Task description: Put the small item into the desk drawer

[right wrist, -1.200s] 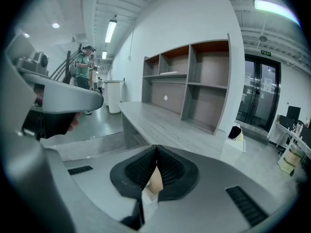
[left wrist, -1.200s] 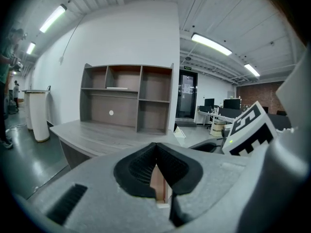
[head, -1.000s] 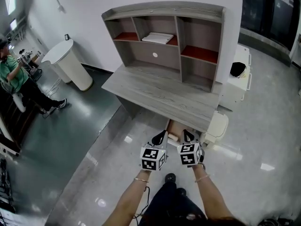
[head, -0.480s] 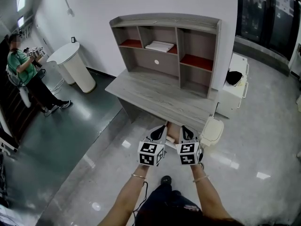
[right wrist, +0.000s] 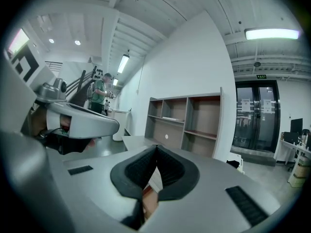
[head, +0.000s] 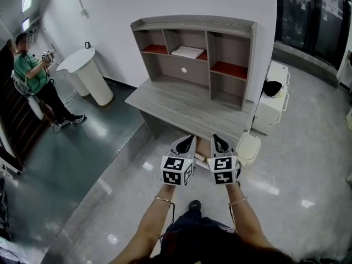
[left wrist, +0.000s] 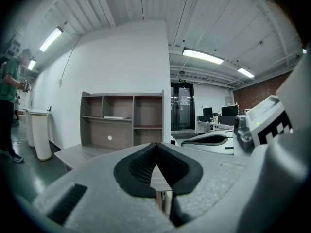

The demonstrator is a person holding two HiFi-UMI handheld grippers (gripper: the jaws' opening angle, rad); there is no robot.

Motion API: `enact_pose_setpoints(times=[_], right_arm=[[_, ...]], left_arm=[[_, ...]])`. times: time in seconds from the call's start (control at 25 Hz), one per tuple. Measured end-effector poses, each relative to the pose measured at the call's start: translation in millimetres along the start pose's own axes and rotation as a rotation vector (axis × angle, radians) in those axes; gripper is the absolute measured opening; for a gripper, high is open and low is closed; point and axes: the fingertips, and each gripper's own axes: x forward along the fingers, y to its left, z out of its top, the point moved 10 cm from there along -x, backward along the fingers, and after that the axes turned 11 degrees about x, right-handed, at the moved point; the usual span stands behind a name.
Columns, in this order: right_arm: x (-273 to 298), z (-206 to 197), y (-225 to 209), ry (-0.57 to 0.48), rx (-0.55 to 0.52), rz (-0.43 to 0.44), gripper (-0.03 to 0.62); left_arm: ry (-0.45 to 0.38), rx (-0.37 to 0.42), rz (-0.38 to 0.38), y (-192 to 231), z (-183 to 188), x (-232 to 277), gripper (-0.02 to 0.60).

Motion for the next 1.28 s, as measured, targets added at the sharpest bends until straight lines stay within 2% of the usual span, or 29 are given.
enact_pose_setpoints(times=[0.56,0.96,1.28], right_arm=[[-27.9,44.4,12.1,-0.097,0.023,0.025,0.002],[-24.0,58.4,13.7,-0.127,0.016,0.012,0.002],[-13.4,58.5,16.9,-0.113,0.014,-0.005,0.002]], left_arm=[[-0.055,0.003,0.005,8.8,34.9,-25.8,0.015],[-0.065,-0.007,0.02,31.5,31.3,-26.0,0.015],[-0.085,-0.024,0.031,47.8,33.2,-23.5,0.015]])
